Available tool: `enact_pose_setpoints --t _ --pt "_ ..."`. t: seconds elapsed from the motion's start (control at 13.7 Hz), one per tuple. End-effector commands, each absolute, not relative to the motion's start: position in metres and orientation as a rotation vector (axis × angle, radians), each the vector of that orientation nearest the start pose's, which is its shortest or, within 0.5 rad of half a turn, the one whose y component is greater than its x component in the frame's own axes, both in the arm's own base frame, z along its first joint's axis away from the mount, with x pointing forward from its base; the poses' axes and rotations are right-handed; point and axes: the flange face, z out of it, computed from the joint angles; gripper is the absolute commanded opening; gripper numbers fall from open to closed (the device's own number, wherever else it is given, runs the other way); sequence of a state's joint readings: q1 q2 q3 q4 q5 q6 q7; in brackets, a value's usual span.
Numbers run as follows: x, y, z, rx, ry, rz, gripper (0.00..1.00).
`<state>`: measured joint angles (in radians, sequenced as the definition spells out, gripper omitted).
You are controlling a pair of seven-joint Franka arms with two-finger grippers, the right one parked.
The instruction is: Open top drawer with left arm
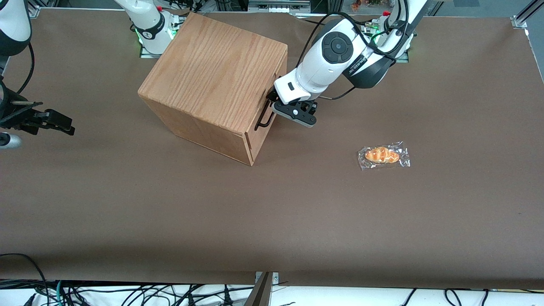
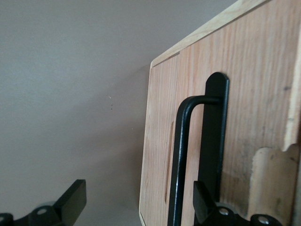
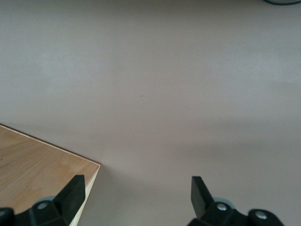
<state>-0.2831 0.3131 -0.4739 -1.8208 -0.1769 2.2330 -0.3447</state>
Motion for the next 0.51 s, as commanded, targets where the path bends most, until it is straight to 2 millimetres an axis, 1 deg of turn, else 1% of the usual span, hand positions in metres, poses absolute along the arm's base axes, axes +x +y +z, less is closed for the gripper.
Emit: enact_pose_setpoints --t 0.0,0.29,0.44 --pt "0.472 -0.431 0.388 -3.393 0.506 0.054 1.0" --pt "0.467 -0.426 0.377 -3.314 0.575 0.032 1.0" --pt "0.472 -0.419 0.377 -3.29 0.586 0.017 1.0"
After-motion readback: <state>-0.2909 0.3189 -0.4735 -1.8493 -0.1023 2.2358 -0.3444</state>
